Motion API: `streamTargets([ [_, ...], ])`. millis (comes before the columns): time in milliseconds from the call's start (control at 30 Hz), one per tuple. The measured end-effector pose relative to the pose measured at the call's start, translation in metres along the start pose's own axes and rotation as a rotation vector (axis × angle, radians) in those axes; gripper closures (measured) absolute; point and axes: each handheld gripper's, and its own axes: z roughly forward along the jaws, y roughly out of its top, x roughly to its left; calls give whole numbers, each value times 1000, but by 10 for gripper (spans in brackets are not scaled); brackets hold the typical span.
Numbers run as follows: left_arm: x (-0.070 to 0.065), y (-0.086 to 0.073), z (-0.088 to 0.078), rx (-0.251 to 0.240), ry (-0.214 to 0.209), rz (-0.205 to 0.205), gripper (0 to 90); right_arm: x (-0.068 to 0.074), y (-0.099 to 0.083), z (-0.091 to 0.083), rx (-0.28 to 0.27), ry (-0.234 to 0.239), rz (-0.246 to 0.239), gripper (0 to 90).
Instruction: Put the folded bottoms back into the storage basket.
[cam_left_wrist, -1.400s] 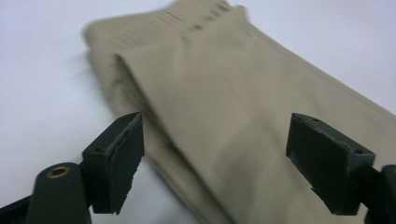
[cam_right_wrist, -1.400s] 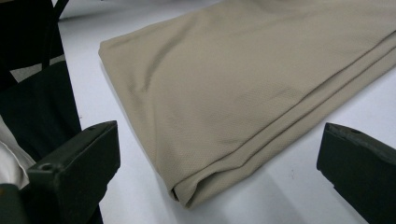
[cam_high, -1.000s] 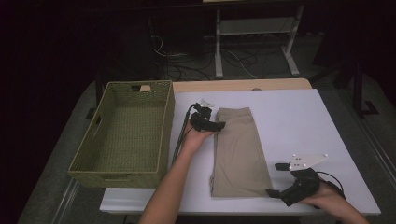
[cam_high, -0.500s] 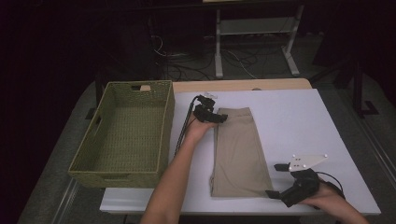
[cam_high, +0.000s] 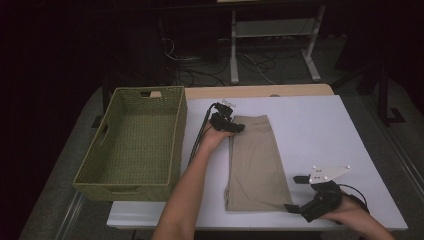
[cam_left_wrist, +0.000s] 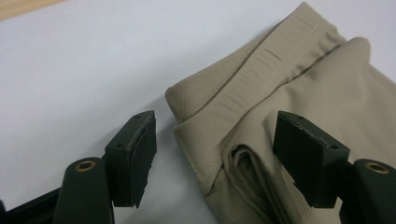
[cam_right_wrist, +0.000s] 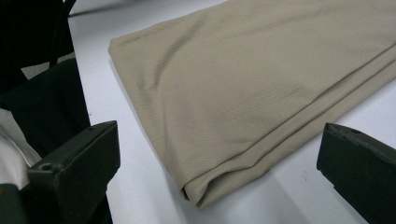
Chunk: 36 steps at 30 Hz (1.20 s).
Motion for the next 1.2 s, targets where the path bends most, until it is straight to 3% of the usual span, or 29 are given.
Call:
streamTargets([
  [300, -2, 0, 0, 2, -14, 25, 463, 0, 0, 0, 2, 1, 4, 0],
  [400, 0, -1, -1, -4, -34, 12, 519, 0, 0, 0, 2, 1, 3, 0],
  [600, -1, -2, -1, 0, -69, 34, 647, 0, 0, 1, 5, 3, 4, 0],
  [800, 0, -2, -2, 0, -96, 14, 737, 0, 0, 2, 8, 4, 3, 0],
  [1067, -3, -1, -2, 18, -73, 8, 769, 3, 0, 0, 14, -7, 13, 27],
  [1200, -3, -1, -2, 17, -74, 1, 769, 11, -3, -3, 14, -30, 2, 130],
])
